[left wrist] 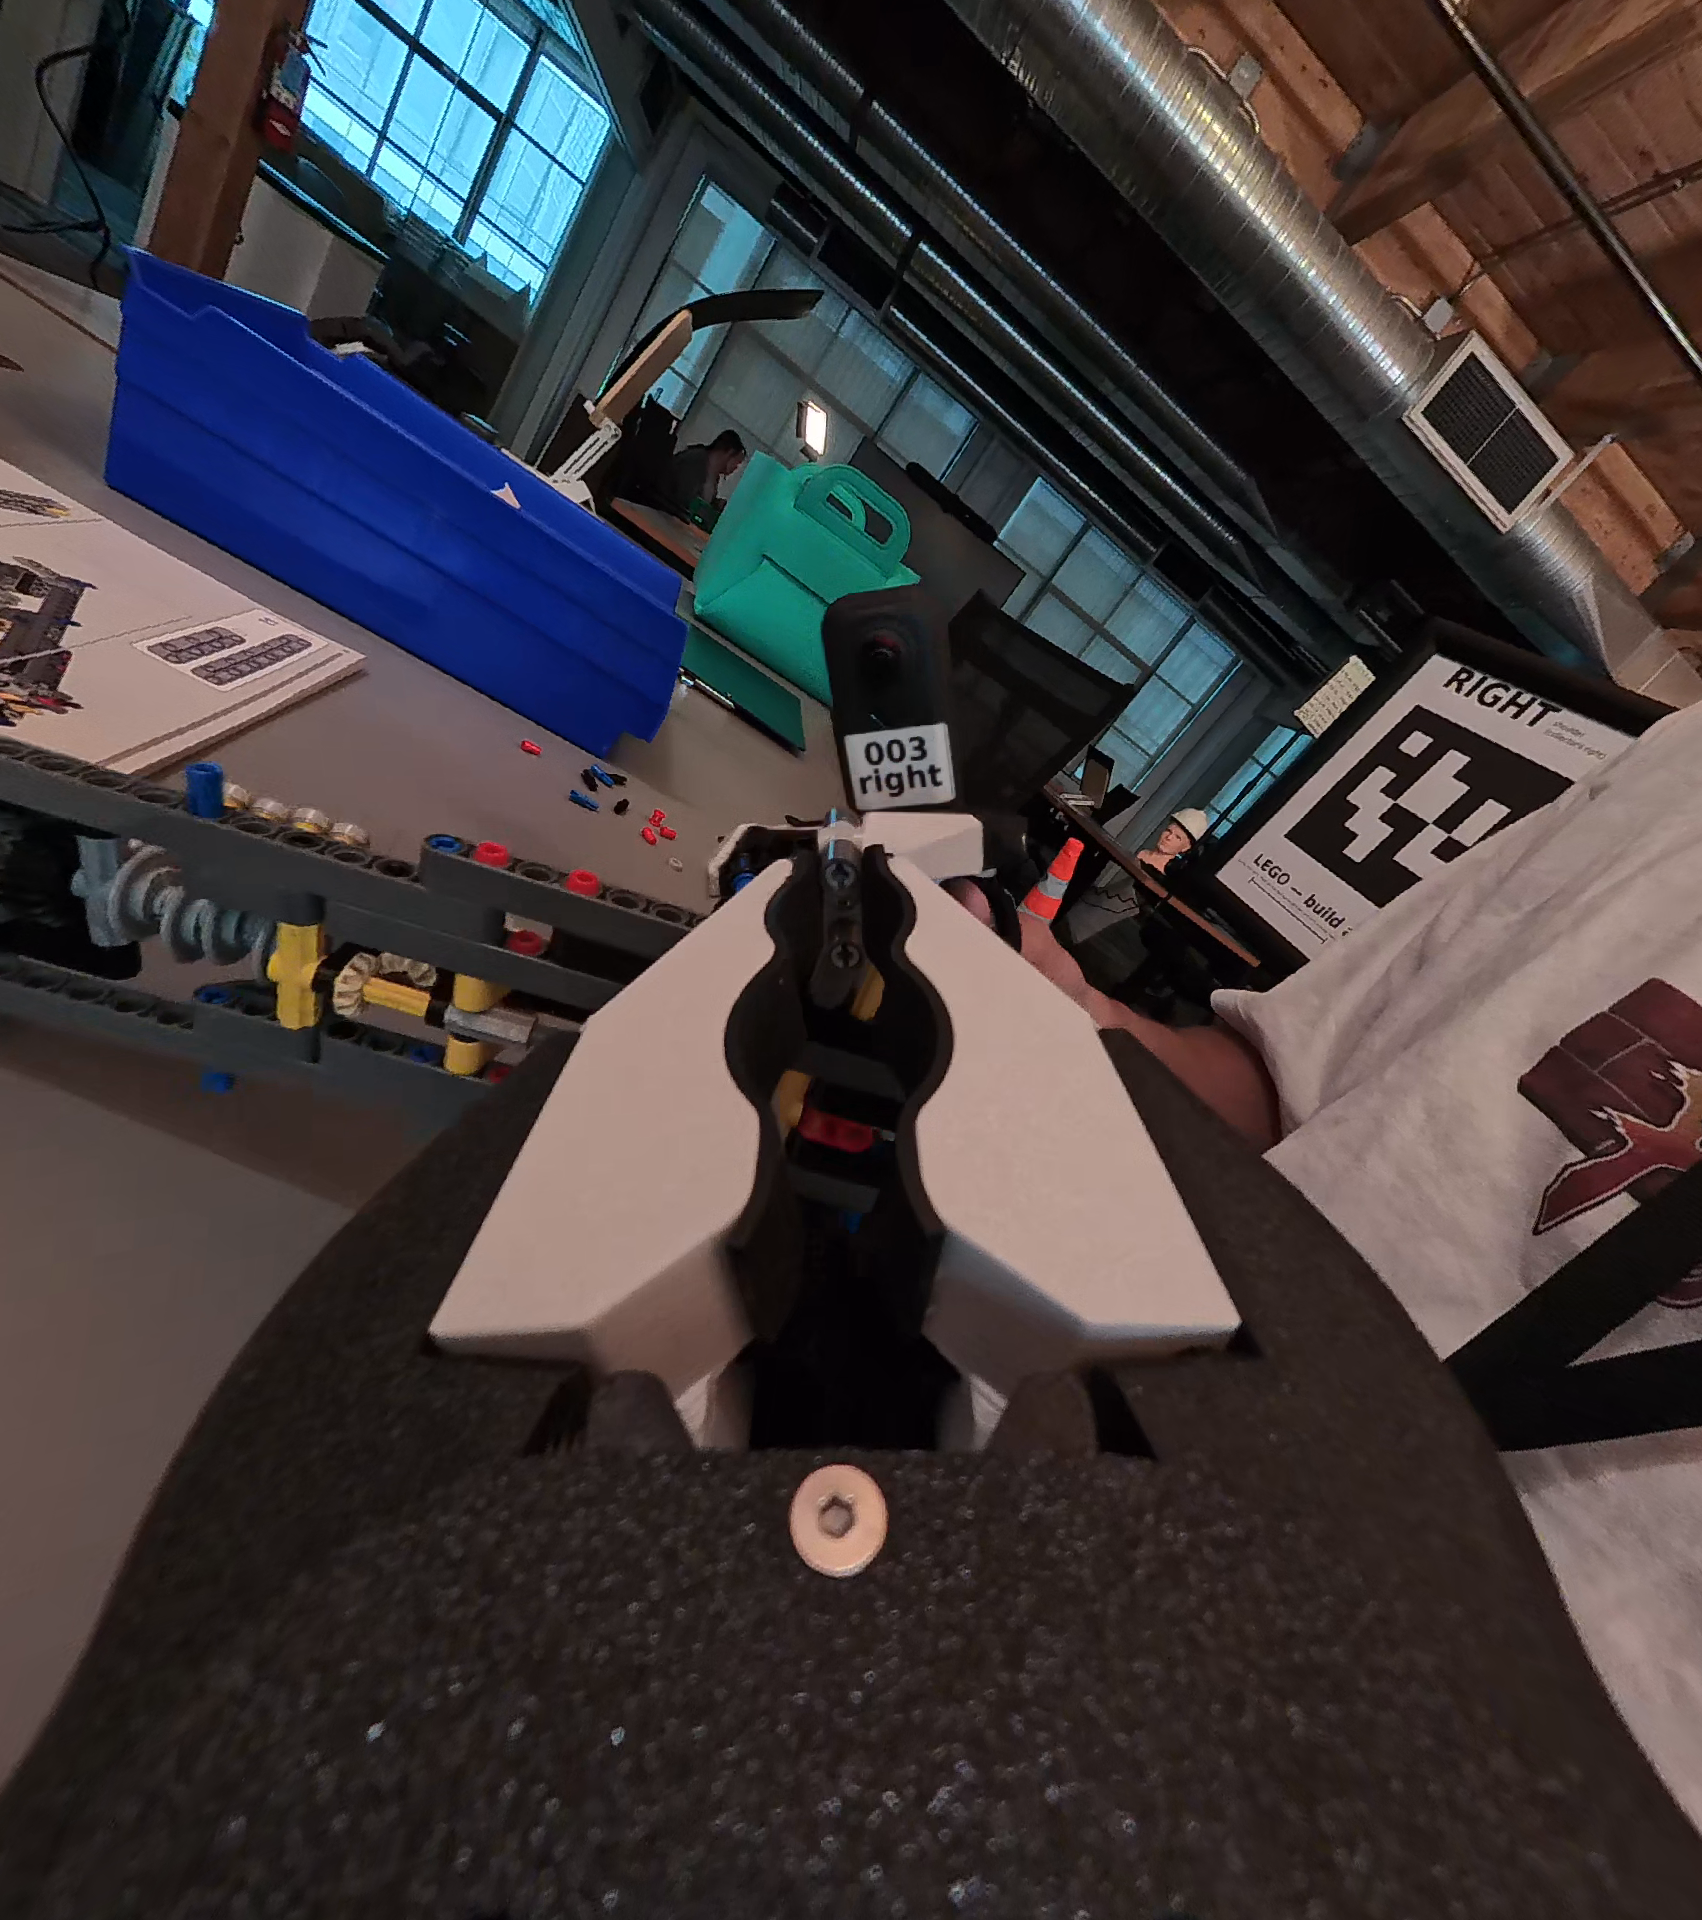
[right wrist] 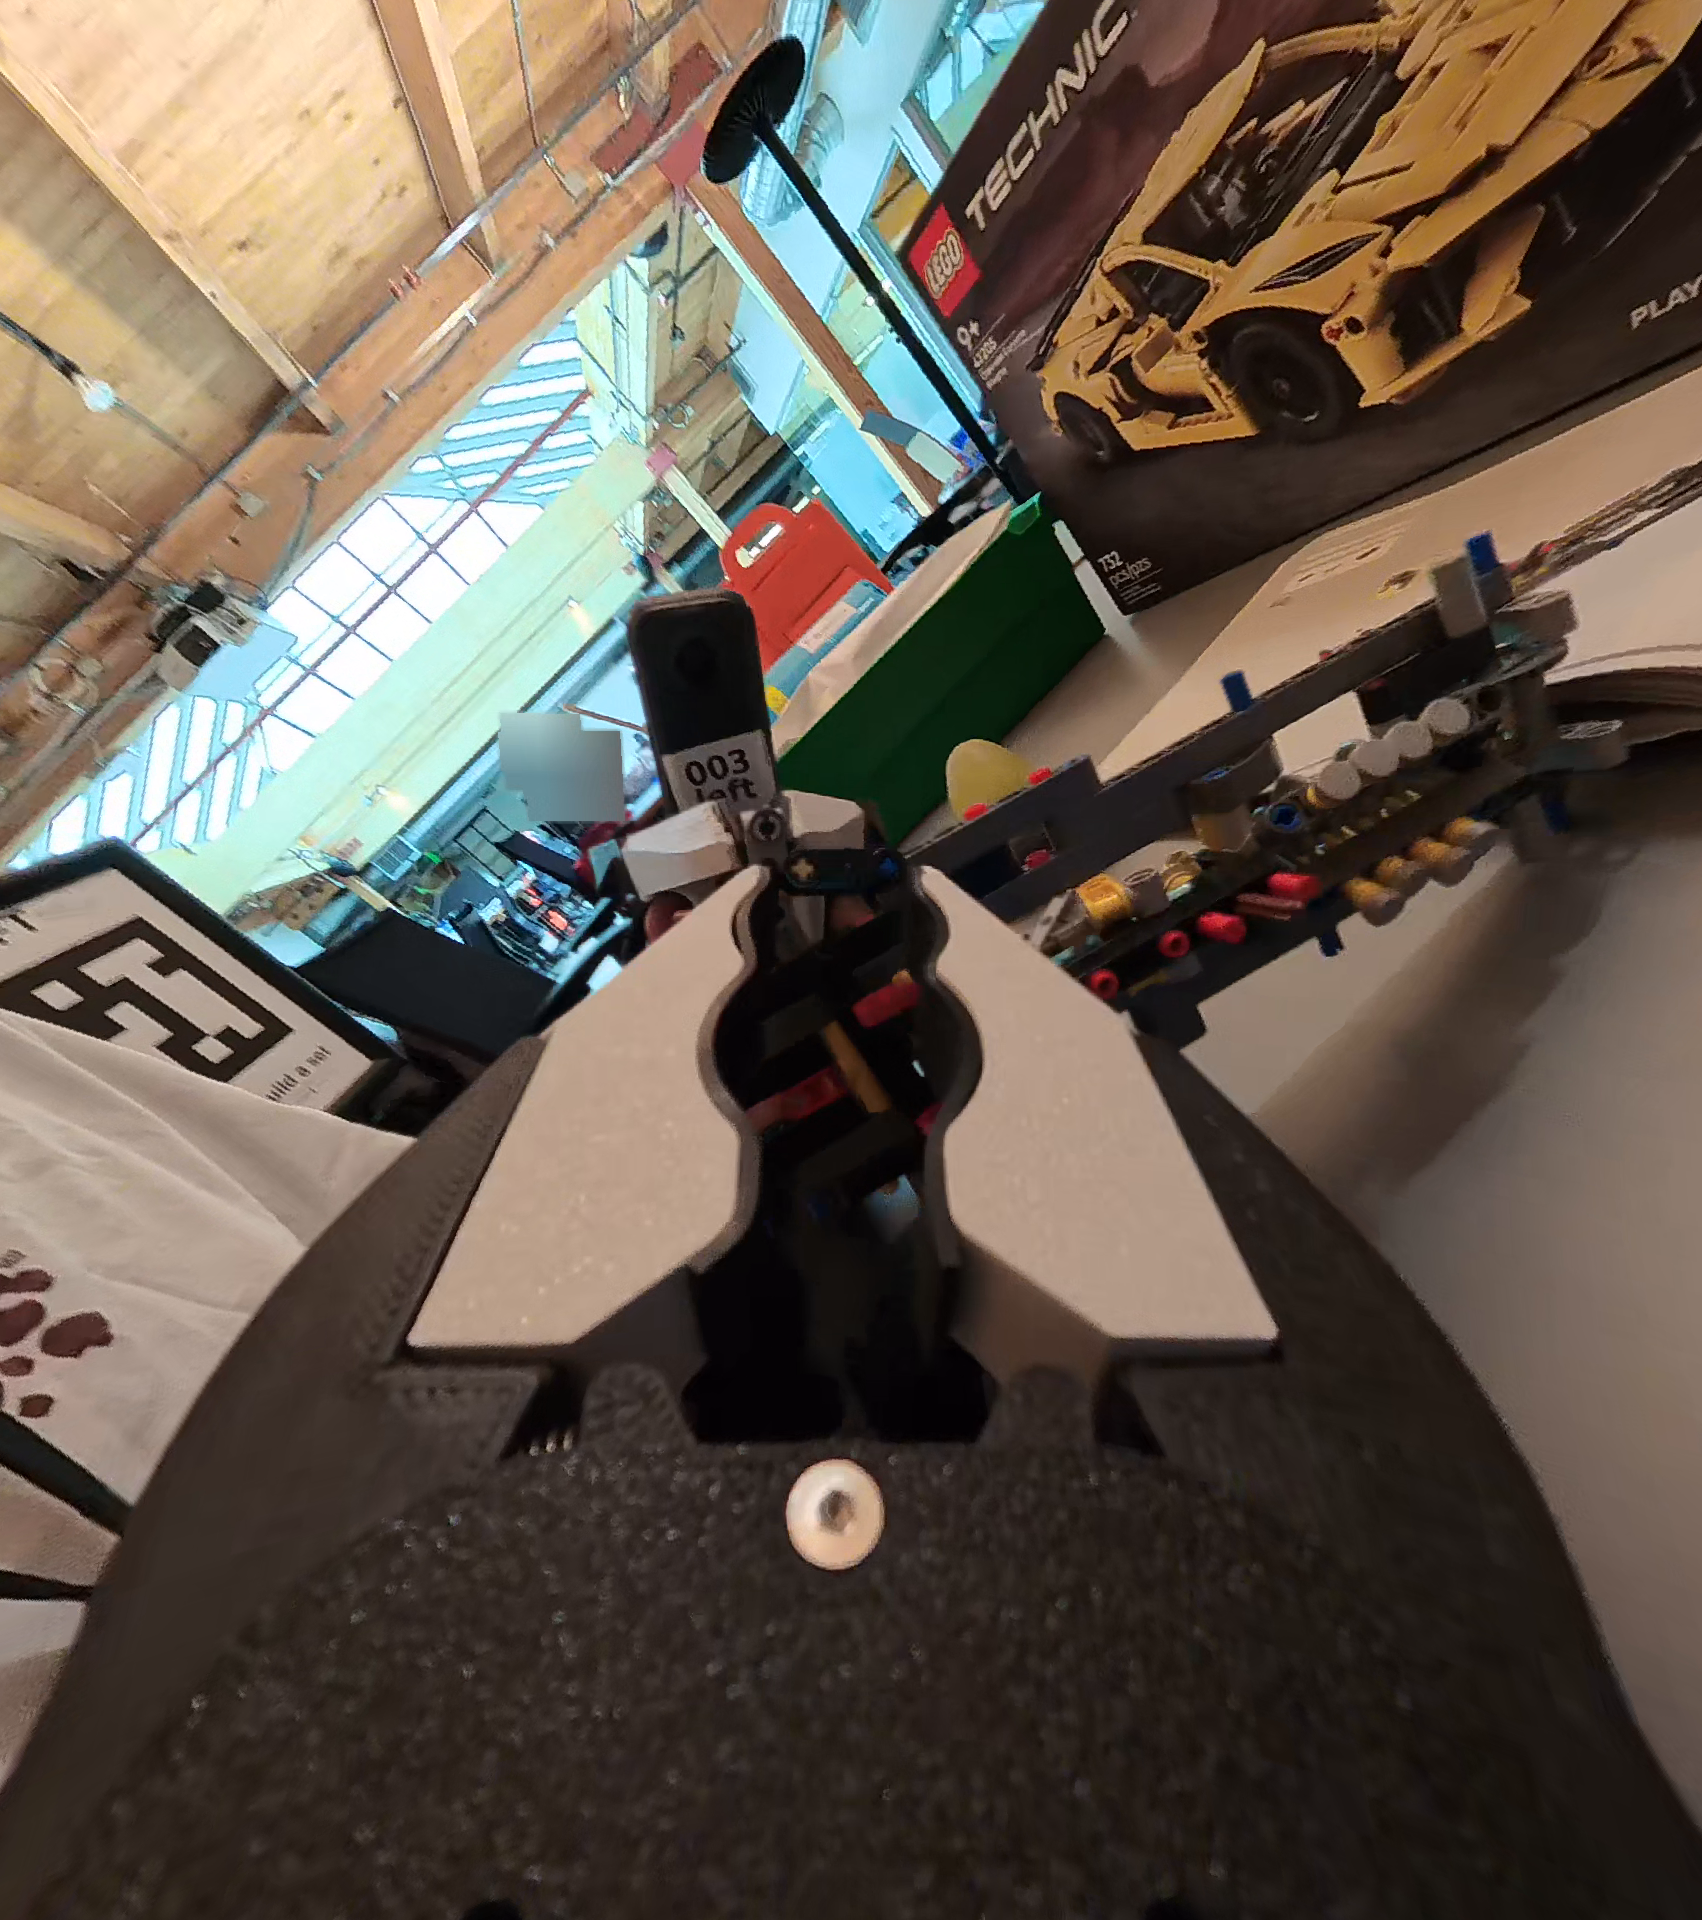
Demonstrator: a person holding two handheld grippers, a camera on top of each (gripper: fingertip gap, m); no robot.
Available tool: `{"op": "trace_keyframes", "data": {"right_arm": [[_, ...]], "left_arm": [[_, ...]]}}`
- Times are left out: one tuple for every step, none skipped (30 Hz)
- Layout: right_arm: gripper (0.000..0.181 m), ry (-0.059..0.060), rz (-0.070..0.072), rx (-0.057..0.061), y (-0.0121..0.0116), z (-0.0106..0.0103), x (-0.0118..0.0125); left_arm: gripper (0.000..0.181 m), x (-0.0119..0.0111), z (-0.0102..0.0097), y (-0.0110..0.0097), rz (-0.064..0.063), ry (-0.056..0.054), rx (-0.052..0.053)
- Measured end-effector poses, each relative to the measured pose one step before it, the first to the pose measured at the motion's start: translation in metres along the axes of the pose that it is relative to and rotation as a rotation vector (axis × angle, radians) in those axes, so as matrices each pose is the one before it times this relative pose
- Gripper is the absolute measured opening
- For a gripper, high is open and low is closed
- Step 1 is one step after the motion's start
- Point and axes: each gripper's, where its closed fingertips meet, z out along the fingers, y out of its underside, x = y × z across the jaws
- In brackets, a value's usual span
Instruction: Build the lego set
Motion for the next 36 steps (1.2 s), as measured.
{"op": "trace_keyframes", "data": {"right_arm": [[0.022,0.0104,-0.0192,-0.0078,0.00091,-0.00077,0.0004],[0.022,0.006,-0.0122,-0.003,0.00084,-0.00087,0.00022],[0.022,0.0017,-0.0039,-0.0022,0.00052,-0.00103,0.00034],[0.022,-0.001,0.0051,-0.0012,0.00007,-0.0008,0.00017],[0.022,-0.0061,0.0077,0.0029,-0.0009,-0.00066,-0.00029],[0.022,-0.0054,0.0138,0.0155,-0.00291,-0.00068,-0.00015],[0.022,-0.0042,0.0176,0.0205,-0.00283,-0.00021,0.00017],[0.022,-0.0098,0.0197,0.0106,-0.00051,0.00096,-0.00082],[0.022,-0.0067,0.0152,0.0007,0.00172,0.00188,-0.00069],[0.022,-0.0005,0.0061,0.0101,0.00028,0.00161,-0.00047],[0.022,0.0076,-0.003,0.0085,0.00001,0.00141,0.00037],[0.022,0.0149,-0.0087,0.0089,-0.00052,0.00095,0.0013],[0.022,0.0037,-0.0048,0.0126,-0.00127,0.00072,-0.00026],[0.022,-0.0039,0.0056,0.0055,-0.00002,0.00057,-0.00081],[0.022,0.0002,0.0139,0.0034,0.00059,0.0003,0.00027],[0.022,0.002,0.0139,0.0106,0.00025,0.00017,0.00018],[0.022,-0.0091,0.0162,0.0107,0.00039,0.00049,-0.00176],[0.022,-0.0019,0.0227,0.0239,-0.00106,0.00048,-0.00063],[0.022,-0.0053,0.0217,0.0275,-0.00124,0.00089,-0.00086],[0.022,-0.0022,0.0179,0.0229,-0.00062,0.00093,-0.00042],[0.022,0.0001,0.0051,0.0201,-0.00065,0.00094,0.00003],[0.022,0.0094,-0.0125,0.0107,-0.00045,0.00056,0.00054],[0.022,0.0212,-0.0307,-0.0025,-0.00005,0.0002,0.00143],[0.022,0.0286,-0.044,-0.0001,-0.00092,-0.00008,0.00145],[0.022,0.0171,-0.0422,0.0144,-0.00166,0.00044,-0.00022],[0.022,0.0018,-0.025,0.0168,-0.00144,0.00054,-0.00126],[0.022,-0.0018,-0.0025,0.0117,-0.00059,0.00048,-0.00039],[0.022,-0.0044,0.0106,0.003,0.00021,0.00031,0.00007],[0.022,-0.0025,0.0098,-0.0024,0.0001,0.00014,0.00044],[0.022,0.0014,0.0009,-0.0004,-0.00001,0.00024,0.00029],[0.022,0.0035,-0.0073,0.0001,0.00015,0.00018,0.00003],[0.022,0.0061,-0.0089,-0.003,0.00051,0.00002,0.00029],[0.022,0.0019,0.0013,-0.0077,0.00087,0.00021,0.00046],[0.021,-0.008,0.0151,-0.0087,0.00098,0.00025,-0.00011],[0.022,-0.0094,0.0191,-0.0026,0.00042,0.00016,0.00009],[0.022,-0.006,0.0109,-0.0037,0.00029,-0.00017,0.00019]], "left_arm": [[0.006,-0.00014,0.00026,0.00074,0.0019,-0.002,-0.0041],[0.006,-0.00005,0.00048,0.00091,0.0032,-0.0019,-0.0051],[0.006,-0.00006,0.00058,0.00071,0.0034,-0.0024,-0.0051],[0.006,-0.00002,0.00052,0.00058,0.0031,-0.0018,-0.0037],[0.006,-0.00027,-0.00003,-0.00024,0.0002,-0.0018,0.0016],[0.006,-0.00065,-0.00086,-0.00123,-0.0047,-0.0017,0.0081],[0.006,-0.00083,-0.0014,-0.00173,-0.0086,0.0,0.0116],[0.006,-0.0003,-0.00113,-0.00147,-0.0086,0.0033,0.0094],[0.006,0.0001,-0.00066,-0.00061,-0.0055,0.0041,0.004],[0.006,0.00022,0.00011,0.00042,-0.0012,0.0027,-0.0022],[0.006,0.00041,0.0006,0.00076,0.0023,0.0009,-0.0046],[0.006,0.00023,0.00043,0.00033,0.0046,-0.0013,-0.0022],[0.006,-0.00004,-0.00006,-0.00047,0.0021,-0.0005,0.003],[0.006,-0.00021,-0.00049,-0.00097,-0.0027,0.0003,0.0061],[0.006,-0.0005,-0.00034,-0.00053,-0.0034,-0.0008,0.005],[0.006,-0.00034,-0.00006,-0.00027,-0.0015,-0.0007,0.0025],[0.006,0.00004,0.00033,0.0,0.0015,0.0003,0.001],[0.006,0.00047,0.00039,-0.00097,0.0019,0.0026,0.0079],[0.006,0.00051,0.00011,-0.00146,-0.0026,0.0056,0.0115],[0.006,0.00021,0.00015,-0.00162,-0.0091,0.0064,0.0125],[0.006,-0.00022,-0.00008,-0.00139,-0.0109,0.0049,0.0121],[0.006,-0.00065,-0.00019,-0.0009,-0.0121,0.0029,0.0091],[0.005,-0.00149,-0.00025,-0.00041,-0.0133,-0.0008,0.0054],[0.006,-0.00155,0.00006,-0.00061,-0.0141,-0.0006,0.0071],[0.005,-0.00019,0.00006,-0.00135,-0.0178,0.0101,0.0118],[0.006,0.00079,0.00011,-0.00176,-0.0231,0.0177,0.0133],[0.006,0.00033,0.00025,-0.00147,-0.021,0.0136,0.0121],[0.005,-0.00009,0.00016,-0.00126,-0.0144,0.0077,0.0118],[0.005,-0.00045,0.00023,-0.00026,-0.0078,0.0022,0.0057],[0.006,-0.0004,0.00041,-0.00028,-0.0002,-0.0012,0.0047],[0.005,-0.00011,0.00032,-0.00036,0.0059,-0.0029,0.0045],[0.005,-0.00033,0.00033,0.0,0.0062,-0.0045,0.0034],[0.005,-0.00025,0.00041,0.00048,0.0036,-0.0022,0.0],[0.005,-0.00002,0.00021,0.00034,-0.0003,0.0013,-0.0011],[0.005,-0.00011,0.00027,0.00021,0.004,-0.0027,-0.0009],[0.006,-0.00016,0.0004,0.00036,0.0143,-0.0069,-0.0019]]}}
